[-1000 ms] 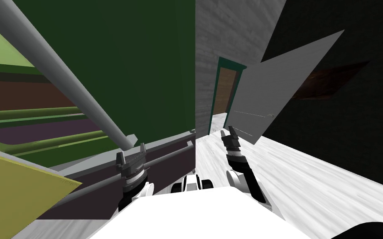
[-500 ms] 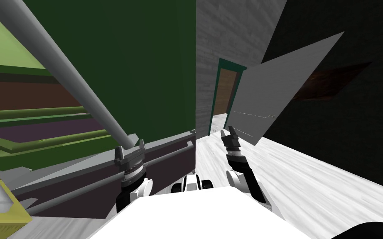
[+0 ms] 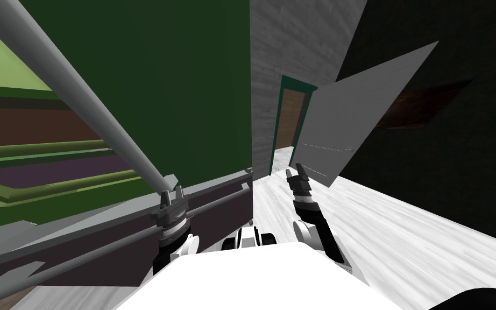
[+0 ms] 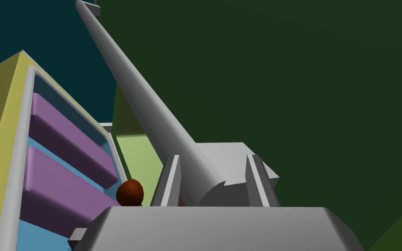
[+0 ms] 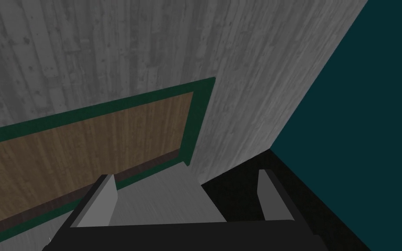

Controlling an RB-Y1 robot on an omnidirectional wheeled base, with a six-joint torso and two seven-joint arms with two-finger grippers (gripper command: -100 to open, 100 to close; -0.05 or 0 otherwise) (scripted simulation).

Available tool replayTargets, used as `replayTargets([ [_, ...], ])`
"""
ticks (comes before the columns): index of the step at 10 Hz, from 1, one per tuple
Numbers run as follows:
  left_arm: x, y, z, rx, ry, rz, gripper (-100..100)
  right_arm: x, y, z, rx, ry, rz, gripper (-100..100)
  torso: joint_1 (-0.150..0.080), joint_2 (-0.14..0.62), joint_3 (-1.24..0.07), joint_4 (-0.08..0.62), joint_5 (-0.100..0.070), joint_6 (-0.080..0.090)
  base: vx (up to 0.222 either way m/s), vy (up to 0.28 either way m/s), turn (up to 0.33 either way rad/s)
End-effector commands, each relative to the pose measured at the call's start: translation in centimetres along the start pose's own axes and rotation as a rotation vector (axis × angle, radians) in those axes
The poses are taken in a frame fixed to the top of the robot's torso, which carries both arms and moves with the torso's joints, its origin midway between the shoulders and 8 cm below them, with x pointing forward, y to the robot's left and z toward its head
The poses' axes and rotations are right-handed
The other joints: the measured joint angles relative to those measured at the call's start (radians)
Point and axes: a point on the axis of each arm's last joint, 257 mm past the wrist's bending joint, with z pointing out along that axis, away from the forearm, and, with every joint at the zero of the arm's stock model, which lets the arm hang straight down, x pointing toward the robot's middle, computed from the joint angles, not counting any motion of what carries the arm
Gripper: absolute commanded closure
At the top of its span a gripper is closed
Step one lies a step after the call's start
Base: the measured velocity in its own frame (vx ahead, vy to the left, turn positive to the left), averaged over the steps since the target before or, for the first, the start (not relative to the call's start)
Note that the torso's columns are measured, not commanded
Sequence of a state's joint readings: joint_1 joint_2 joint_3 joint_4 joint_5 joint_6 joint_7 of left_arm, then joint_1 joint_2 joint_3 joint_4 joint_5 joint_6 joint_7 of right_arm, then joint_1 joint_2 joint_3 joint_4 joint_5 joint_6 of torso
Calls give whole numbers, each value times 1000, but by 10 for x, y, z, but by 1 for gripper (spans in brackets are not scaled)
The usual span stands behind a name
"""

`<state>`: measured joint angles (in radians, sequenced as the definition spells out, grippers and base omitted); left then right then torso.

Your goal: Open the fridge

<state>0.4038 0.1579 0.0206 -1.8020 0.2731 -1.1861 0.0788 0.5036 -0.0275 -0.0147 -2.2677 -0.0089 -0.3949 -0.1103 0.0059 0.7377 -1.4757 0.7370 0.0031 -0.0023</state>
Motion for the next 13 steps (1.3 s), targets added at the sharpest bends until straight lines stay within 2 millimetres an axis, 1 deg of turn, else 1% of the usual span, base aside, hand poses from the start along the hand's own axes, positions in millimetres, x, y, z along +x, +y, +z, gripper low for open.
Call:
replayTargets([
  [1,-1,2,-15,-3,-6,5,100,0,0,0,0,0,0,0,2,0,0,-1,1,0,-8,3,-14],
  [2,2,1,-11,3,-1,1,100,0,0,0,0,0,0,0,3,-1,0,-1,2,0,-4,-8,-16],
  [3,-5,-4,-5,12,-25,44,100,0,0,0,0,0,0,0,2,-1,-1,0,1,0,-44,-155,133],
  [4,-9,-6,-3,14,-38,66,100,0,0,0,0,0,0,0,-6,4,2,2,-2,-3,-17,-285,245],
  [5,-13,-9,0,17,-50,88,100,0,0,0,0,0,0,0,-13,5,3,2,-5,0,-56,-263,228],
  [8,-24,-17,7,23,-88,154,100,0,0,0,0,0,0,0,-4,-1,-1,1,-2,2,-64,-213,153],
  [11,-36,-25,14,27,-125,219,100,0,0,0,0,0,0,0,-8,-2,-2,0,-4,2,-43,-234,144],
  [12,-34,-23,13,28,-117,203,100,0,0,0,0,0,0,0,-7,0,-1,1,-4,2,-27,-112,38],
  [13,-31,-22,16,26,-84,195,-100,0,0,0,0,0,0,0,1,-1,-1,1,-2,3,11,27,-67],
])
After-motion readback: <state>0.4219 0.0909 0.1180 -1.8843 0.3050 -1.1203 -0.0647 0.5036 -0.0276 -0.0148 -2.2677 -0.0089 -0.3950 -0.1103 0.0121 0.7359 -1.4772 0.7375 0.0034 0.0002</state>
